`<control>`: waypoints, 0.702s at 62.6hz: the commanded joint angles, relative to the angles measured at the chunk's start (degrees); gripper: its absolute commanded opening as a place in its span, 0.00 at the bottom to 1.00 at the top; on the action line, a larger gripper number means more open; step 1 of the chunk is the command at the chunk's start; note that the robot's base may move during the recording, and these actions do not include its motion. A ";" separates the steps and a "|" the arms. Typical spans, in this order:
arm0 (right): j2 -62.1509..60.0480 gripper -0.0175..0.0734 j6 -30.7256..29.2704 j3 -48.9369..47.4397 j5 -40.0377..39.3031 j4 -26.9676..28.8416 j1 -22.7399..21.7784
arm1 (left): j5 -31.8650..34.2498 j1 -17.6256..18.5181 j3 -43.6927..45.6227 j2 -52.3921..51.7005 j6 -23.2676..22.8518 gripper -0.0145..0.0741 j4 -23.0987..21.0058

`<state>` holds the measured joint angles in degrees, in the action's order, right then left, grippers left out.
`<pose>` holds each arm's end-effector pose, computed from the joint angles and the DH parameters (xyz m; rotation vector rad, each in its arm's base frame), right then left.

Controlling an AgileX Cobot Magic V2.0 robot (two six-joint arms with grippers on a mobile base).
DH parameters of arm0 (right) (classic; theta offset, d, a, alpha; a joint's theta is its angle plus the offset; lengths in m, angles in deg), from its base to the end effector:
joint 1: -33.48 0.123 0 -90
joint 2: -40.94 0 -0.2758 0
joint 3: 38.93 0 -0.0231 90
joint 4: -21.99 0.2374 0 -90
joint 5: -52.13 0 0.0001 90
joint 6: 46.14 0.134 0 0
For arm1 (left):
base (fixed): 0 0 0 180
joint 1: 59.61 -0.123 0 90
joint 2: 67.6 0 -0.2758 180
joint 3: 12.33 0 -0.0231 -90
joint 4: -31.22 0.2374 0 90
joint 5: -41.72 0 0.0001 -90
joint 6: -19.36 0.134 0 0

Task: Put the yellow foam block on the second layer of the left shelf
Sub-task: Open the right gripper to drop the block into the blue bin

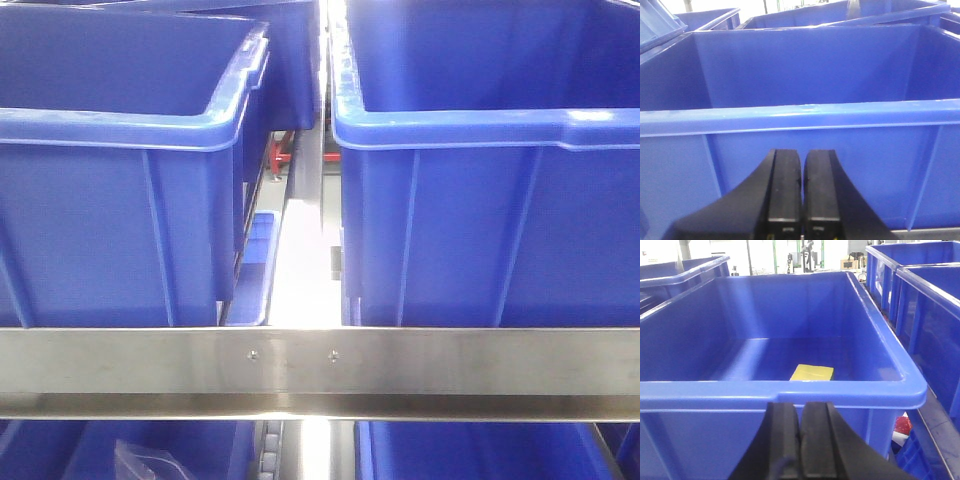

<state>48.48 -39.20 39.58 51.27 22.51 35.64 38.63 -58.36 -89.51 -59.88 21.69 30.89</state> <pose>0.0953 0.0036 0.2097 0.0689 1.4867 0.1356 0.0950 -0.0021 0.2088 0.0438 1.5351 0.0102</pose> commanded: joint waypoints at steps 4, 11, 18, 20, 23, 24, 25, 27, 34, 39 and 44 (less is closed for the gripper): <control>-1.17 0.25 -0.23 -1.05 -5.28 0.01 -0.34 | 4.73 0.08 -1.40 -0.95 -0.22 0.30 -0.29; -1.17 0.25 -0.23 -1.05 -5.28 0.01 -0.34 | 4.73 0.08 -1.40 -0.95 -0.22 0.30 -0.29; -1.17 0.25 -0.23 -1.05 -5.28 0.01 -0.34 | 4.73 0.08 -1.40 -0.95 -0.22 0.30 -0.29; -1.17 0.25 -0.23 -1.05 -5.28 0.01 -0.34 | 4.73 0.08 -1.40 -0.95 -0.22 0.30 -0.29; -1.17 0.25 -0.23 -1.05 -5.28 0.01 -0.34 | 4.73 0.08 -1.40 -0.95 -0.22 0.30 -0.29; -1.17 0.25 -0.23 -1.05 -5.28 0.01 -0.34 | 4.73 0.08 -1.40 -0.95 -0.22 0.30 -0.29; -1.17 0.25 -0.23 -1.05 -5.28 0.01 -0.34 | 4.73 0.08 -1.40 -0.95 -0.22 0.30 -0.29; -1.17 0.25 -0.23 -1.05 -5.28 0.01 -0.34 | 4.73 0.08 -1.40 -0.95 -0.22 0.30 -0.29; -1.17 0.25 -0.23 -1.05 -5.28 0.01 -0.34 | 4.73 0.08 -1.40 -0.95 -0.22 0.30 -0.29; -1.17 0.25 -0.23 -1.05 -5.28 0.01 -0.34 | 4.73 0.08 -1.40 -0.95 -0.22 0.30 -0.29; -1.17 0.25 -0.23 -1.05 -5.28 0.01 -0.34 | 4.73 0.08 -1.40 -0.95 -0.22 0.30 -0.29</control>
<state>48.48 -39.20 39.58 51.27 22.51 35.64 38.63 -58.36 -89.51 -59.88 21.69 30.89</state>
